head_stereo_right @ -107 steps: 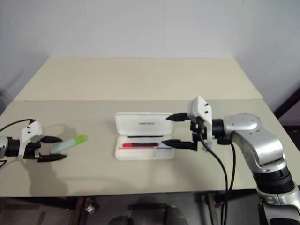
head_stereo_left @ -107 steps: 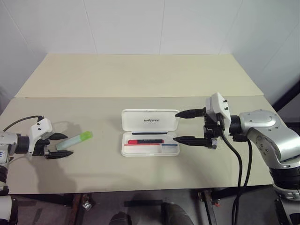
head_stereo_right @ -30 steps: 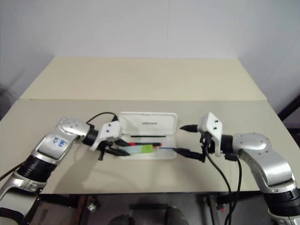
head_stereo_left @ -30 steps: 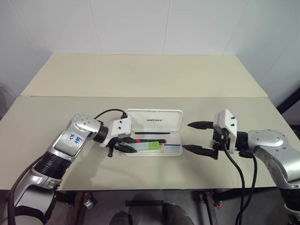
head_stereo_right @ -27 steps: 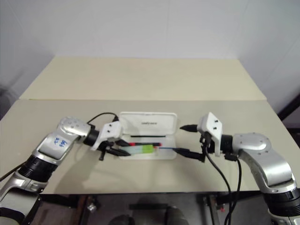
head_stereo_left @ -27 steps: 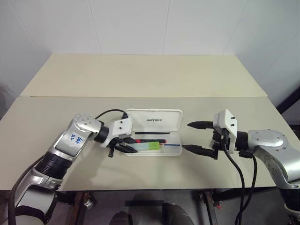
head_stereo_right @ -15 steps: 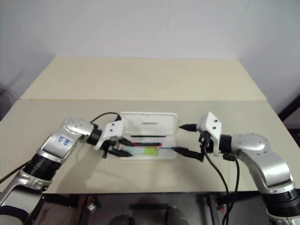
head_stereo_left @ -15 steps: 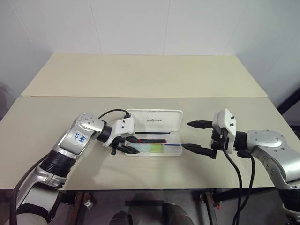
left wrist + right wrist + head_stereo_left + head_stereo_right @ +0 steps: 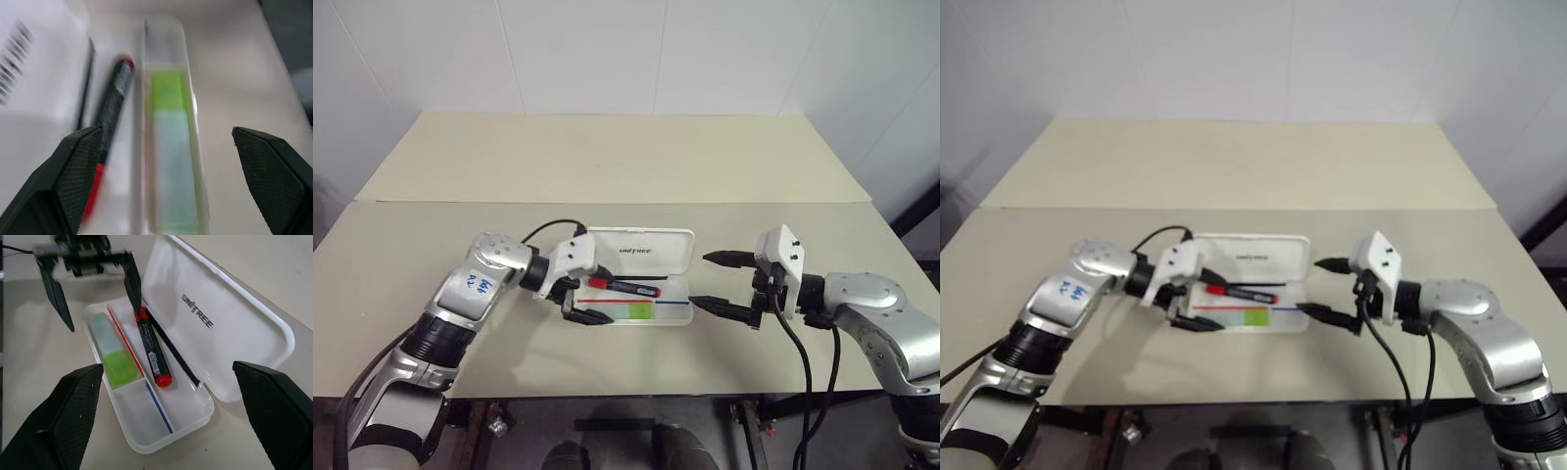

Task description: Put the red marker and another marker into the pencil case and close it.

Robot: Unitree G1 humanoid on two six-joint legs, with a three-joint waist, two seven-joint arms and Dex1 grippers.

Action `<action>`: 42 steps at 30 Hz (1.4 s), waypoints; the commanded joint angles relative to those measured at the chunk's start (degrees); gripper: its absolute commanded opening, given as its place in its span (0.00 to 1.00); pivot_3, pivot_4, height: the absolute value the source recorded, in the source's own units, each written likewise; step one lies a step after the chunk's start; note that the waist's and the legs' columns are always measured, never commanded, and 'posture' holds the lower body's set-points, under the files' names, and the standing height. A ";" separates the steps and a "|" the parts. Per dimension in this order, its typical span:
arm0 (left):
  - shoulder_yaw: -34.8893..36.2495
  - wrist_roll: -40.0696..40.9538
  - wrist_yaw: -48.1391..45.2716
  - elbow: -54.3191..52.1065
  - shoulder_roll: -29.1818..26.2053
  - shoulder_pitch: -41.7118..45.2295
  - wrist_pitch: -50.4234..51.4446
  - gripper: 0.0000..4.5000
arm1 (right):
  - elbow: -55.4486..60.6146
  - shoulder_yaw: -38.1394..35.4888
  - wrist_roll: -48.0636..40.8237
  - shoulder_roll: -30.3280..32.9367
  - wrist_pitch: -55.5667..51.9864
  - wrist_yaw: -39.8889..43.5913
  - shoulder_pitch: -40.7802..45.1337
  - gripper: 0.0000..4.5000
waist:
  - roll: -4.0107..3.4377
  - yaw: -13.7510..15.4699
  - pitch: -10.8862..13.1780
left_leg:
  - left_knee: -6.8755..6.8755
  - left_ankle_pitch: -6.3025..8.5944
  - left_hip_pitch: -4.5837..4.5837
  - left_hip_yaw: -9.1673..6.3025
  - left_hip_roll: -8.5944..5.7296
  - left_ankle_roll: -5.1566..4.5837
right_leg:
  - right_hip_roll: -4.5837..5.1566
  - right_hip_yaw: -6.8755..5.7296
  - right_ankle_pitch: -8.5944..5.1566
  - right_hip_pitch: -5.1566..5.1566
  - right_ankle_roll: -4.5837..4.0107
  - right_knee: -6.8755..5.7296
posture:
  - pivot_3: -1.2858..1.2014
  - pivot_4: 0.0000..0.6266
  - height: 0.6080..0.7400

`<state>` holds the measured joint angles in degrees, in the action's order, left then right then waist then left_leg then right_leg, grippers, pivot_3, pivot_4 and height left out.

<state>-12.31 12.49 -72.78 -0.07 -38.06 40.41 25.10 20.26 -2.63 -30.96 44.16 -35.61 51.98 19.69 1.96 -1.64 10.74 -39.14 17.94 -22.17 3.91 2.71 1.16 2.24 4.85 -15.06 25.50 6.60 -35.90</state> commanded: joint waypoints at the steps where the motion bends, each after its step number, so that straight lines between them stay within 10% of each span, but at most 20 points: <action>1: 6.61 6.04 -2.49 -4.32 -2.12 -2.03 -2.60 0.99 | 2.66 -2.67 -0.92 2.04 -8.64 -5.63 1.97 1.00 | 0.00 -0.11 0.00 | 0.00 0.00 0.00 0.00 0.00 0.00 | 0.01 0.01 0.00 0.00 0.00 0.00 | 0.52 0.24 1.00; 16: 15.77 11.00 -6.95 -1.12 -12.65 -4.86 -6.18 0.99 | 4.25 -9.31 -1.89 1.44 -56.22 -27.21 16.95 1.00 | 0.00 0.00 0.00 | 0.02 0.00 -0.09 0.00 0.00 -0.03 | 0.05 -0.04 -0.02 0.02 -0.03 0.13 | 0.52 0.24 1.00; 42: 15.19 12.19 -4.53 -5.46 -11.40 -9.33 -7.15 0.99 | 1.09 -18.79 -24.74 -11.43 -56.89 -69.76 7.52 1.00 | 0.01 -0.39 -0.01 | 0.09 0.06 -0.13 0.06 0.01 -0.15 | 0.05 0.03 0.01 0.03 0.02 0.28 | 0.52 0.24 1.00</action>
<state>1.56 23.30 -77.53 -3.28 -48.90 30.99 18.18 21.60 -19.14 -53.90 32.95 -92.22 -15.19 26.65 1.97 -2.02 10.73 -39.04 18.01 -22.31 3.95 2.72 1.01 2.29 4.87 -15.05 25.53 6.62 -35.60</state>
